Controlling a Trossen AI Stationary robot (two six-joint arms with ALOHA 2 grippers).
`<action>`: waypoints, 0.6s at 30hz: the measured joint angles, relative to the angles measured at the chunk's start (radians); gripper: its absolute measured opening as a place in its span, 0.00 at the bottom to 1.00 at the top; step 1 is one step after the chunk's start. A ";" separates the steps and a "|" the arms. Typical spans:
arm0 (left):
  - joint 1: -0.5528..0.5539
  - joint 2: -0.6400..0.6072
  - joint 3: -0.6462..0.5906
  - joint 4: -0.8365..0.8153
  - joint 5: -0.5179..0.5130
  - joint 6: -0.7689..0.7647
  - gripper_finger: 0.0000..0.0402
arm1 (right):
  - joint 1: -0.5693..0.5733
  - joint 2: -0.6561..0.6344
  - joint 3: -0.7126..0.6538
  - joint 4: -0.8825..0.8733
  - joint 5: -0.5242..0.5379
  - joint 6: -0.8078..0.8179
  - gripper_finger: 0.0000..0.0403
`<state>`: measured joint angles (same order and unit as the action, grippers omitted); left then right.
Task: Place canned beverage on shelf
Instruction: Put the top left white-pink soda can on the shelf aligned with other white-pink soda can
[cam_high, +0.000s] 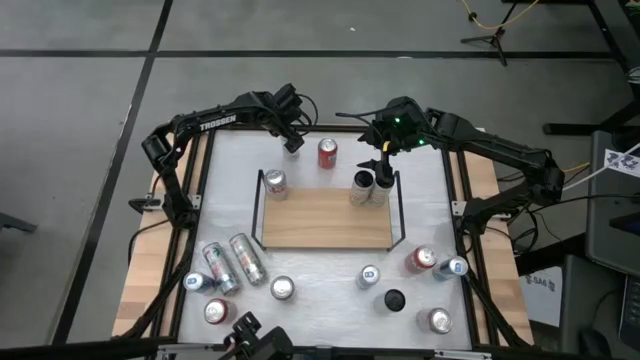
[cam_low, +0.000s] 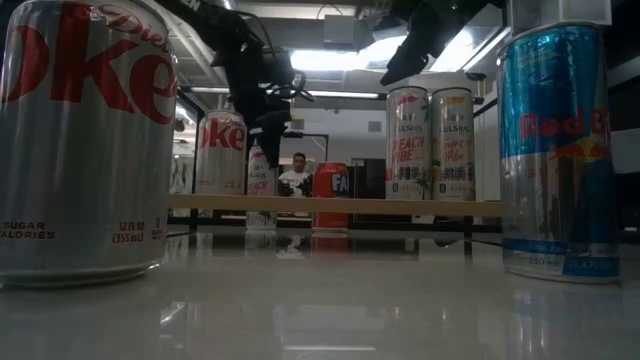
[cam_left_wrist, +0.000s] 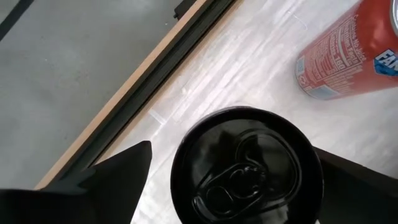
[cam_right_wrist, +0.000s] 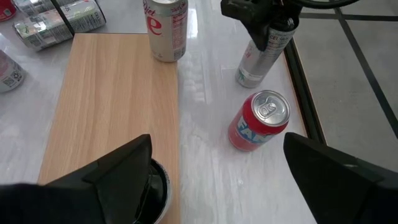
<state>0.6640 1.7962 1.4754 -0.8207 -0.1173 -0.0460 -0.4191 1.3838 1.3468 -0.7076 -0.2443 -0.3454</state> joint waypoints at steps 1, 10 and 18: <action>0.000 0.000 0.000 0.000 0.000 0.000 0.91 | 0.000 0.000 0.000 0.000 0.000 0.000 0.89; 0.000 0.000 0.000 0.000 0.001 -0.024 0.75 | 0.000 -0.008 0.000 -0.039 0.025 0.000 0.89; 0.000 -0.001 0.000 0.000 0.000 -0.026 0.63 | 0.000 -0.113 0.000 -0.109 0.033 0.000 0.89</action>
<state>0.6640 1.7954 1.4754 -0.8204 -0.1169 -0.0719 -0.4194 1.2713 1.3468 -0.8162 -0.2117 -0.3454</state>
